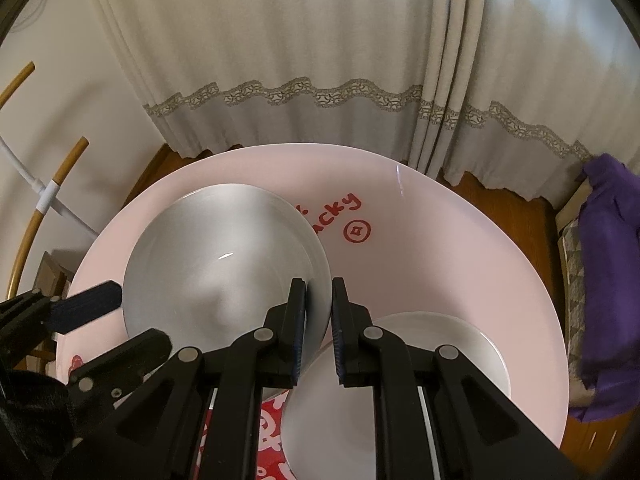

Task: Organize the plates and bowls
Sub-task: 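Open both grippers and withdraw them from the nested bowls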

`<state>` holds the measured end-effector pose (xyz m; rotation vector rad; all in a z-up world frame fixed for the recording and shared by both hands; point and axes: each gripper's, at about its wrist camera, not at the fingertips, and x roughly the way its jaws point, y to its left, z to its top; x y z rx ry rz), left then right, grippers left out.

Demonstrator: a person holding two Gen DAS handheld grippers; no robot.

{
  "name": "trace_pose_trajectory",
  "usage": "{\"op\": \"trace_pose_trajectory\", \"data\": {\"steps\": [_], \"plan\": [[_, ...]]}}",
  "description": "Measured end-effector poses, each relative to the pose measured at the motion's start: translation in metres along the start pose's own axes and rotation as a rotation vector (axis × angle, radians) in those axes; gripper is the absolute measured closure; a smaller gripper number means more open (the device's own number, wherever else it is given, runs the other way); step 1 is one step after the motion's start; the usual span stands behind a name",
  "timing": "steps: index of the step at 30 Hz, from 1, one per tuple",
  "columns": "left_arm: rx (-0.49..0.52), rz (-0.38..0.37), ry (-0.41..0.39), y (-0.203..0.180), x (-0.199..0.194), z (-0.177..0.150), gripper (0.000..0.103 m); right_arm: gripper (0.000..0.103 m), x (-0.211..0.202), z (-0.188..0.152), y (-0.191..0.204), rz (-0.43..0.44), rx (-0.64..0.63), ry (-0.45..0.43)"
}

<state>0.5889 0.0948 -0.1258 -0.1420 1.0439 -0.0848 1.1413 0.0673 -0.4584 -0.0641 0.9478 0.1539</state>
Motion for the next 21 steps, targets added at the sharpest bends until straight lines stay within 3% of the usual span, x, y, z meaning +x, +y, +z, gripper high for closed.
{"op": "trace_pose_trajectory", "data": {"steps": [14, 21], "plan": [[-0.055, 0.048, 0.004, -0.004, -0.010, -0.006, 0.054, 0.087, -0.013, -0.004, -0.005, 0.034, 0.057, -0.021], [-0.039, 0.047, -0.037, -0.027, -0.040, -0.015, 0.053, 0.083, -0.053, -0.006, -0.014, 0.054, 0.075, -0.073]]}}
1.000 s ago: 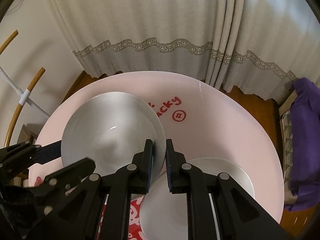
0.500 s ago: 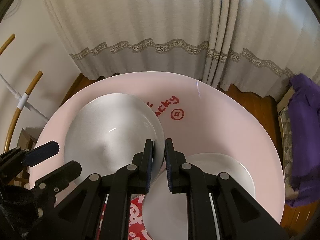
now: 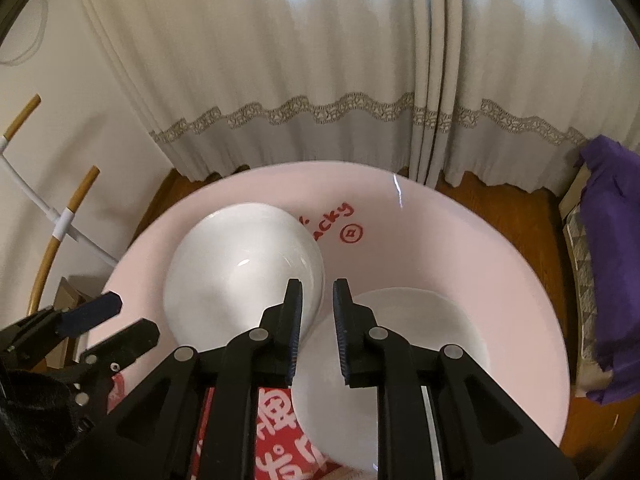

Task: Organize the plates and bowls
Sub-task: 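Open both grippers and withdraw them from the nested bowls, then close both grippers on the rim of the last white bowl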

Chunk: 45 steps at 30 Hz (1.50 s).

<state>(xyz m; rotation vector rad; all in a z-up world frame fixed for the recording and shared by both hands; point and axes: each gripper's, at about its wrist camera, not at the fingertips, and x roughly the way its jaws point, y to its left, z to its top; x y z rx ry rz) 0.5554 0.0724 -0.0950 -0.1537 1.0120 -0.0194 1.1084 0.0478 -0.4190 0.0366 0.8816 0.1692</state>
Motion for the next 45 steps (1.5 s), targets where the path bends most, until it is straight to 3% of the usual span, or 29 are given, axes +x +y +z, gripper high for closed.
{"op": "trace_pose_trajectory", "data": {"steps": [4, 11, 20, 31, 38, 43, 45], "plan": [[0.023, -0.010, -0.025, -0.021, -0.020, -0.012, 0.051, 0.071, -0.035, -0.002, -0.008, -0.002, -0.017, -0.039], [0.014, -0.026, -0.036, -0.061, -0.033, -0.037, 0.048, 0.070, -0.062, -0.012, -0.047, -0.079, -0.012, -0.044], [-0.031, 0.003, 0.035, -0.091, -0.002, -0.039, 0.048, 0.070, -0.027, -0.035, -0.086, -0.067, 0.028, 0.067], [-0.068, 0.032, 0.120, -0.103, 0.049, -0.023, 0.049, 0.073, -0.002, -0.049, -0.102, 0.008, 0.042, 0.122], [-0.072, 0.026, 0.149, -0.108, 0.071, -0.018, 0.062, 0.079, 0.001, -0.052, -0.103, 0.038, 0.044, 0.125], [-0.061, 0.005, 0.144, -0.112, 0.080, -0.015, 0.085, 0.090, 0.002, -0.051, -0.100, 0.066, 0.042, 0.128], [-0.053, 0.012, 0.139, -0.111, 0.080, -0.016, 0.085, 0.091, 0.001, -0.052, -0.098, 0.052, 0.038, 0.126]]}}
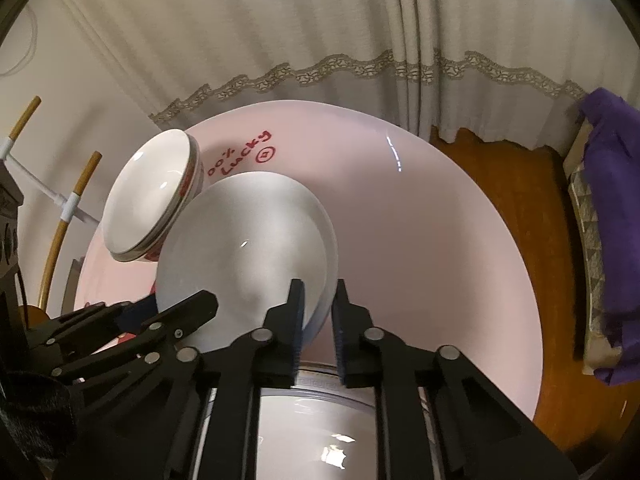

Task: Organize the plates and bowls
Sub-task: 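Close both grippers on the rim of the last white bowl, then carry the bowl with both grippers and lower it into the nested bowls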

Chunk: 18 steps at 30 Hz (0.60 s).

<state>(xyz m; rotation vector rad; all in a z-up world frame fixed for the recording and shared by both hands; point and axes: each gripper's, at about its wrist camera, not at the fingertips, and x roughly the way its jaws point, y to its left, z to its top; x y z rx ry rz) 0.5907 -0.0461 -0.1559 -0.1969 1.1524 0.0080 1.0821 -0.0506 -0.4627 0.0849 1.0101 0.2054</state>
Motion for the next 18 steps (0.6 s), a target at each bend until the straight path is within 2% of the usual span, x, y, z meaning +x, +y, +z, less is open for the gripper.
{"op": "trace_pose_trajectory", "data": {"steps": [9, 18], "plan": [[0.014, -0.023, -0.013, 0.001, -0.010, -0.010, 0.086, 0.091, -0.014, -0.005, 0.008, -0.037, -0.021, -0.038], [0.041, -0.069, -0.079, -0.001, -0.049, -0.025, 0.086, 0.091, -0.051, -0.005, 0.013, -0.069, -0.016, -0.103]]}}
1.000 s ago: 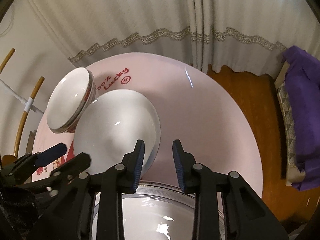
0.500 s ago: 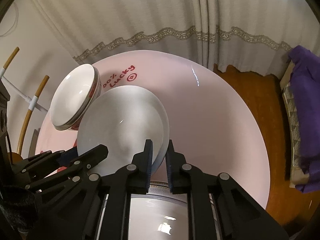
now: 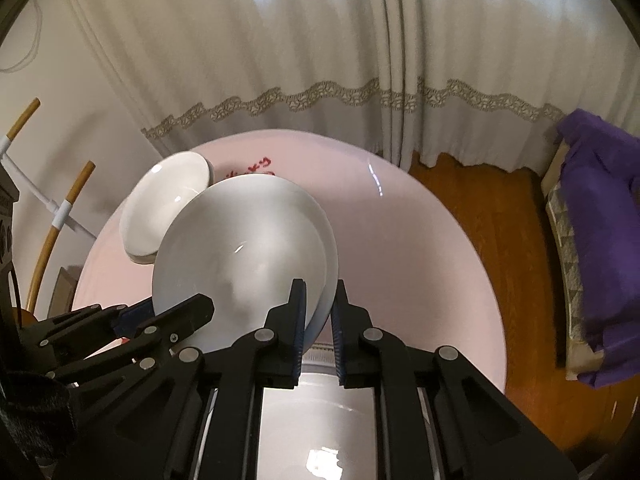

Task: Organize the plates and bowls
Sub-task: 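Carry the bowl with both grippers and lower it into the nested bowls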

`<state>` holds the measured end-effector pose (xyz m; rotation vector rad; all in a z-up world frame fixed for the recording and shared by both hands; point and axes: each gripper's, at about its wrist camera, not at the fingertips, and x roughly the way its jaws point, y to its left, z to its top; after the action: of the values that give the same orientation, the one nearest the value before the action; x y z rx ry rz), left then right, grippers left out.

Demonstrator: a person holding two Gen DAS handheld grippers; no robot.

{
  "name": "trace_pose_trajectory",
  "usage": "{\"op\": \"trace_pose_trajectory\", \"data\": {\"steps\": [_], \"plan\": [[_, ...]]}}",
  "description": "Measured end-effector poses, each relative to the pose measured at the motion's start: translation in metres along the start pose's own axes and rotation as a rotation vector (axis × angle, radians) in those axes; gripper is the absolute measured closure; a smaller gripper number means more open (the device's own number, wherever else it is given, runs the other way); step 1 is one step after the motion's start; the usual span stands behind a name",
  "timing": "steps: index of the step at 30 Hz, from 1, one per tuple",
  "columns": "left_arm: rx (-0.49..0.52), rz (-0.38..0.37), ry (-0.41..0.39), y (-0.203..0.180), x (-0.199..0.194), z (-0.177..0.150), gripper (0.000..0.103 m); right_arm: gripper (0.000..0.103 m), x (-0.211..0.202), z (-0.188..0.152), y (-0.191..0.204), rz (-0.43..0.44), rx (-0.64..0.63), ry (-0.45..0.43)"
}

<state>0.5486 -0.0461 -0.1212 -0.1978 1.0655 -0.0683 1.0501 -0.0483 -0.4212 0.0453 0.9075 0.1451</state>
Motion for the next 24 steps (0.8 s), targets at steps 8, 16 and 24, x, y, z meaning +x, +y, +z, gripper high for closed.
{"op": "trace_pose_trajectory", "data": {"steps": [8, 16, 24], "plan": [[0.013, -0.019, -0.123, 0.012, -0.056, -0.007, 0.085, 0.092, -0.048, 0.013, 0.029, -0.011, -0.039, -0.103], [0.005, 0.047, -0.199, 0.058, -0.086, -0.002, 0.086, 0.092, -0.044, 0.042, 0.075, 0.024, -0.071, -0.132], [-0.031, 0.091, -0.152, 0.094, -0.061, 0.005, 0.086, 0.092, 0.006, 0.055, 0.103, 0.021, -0.084, -0.074]]}}
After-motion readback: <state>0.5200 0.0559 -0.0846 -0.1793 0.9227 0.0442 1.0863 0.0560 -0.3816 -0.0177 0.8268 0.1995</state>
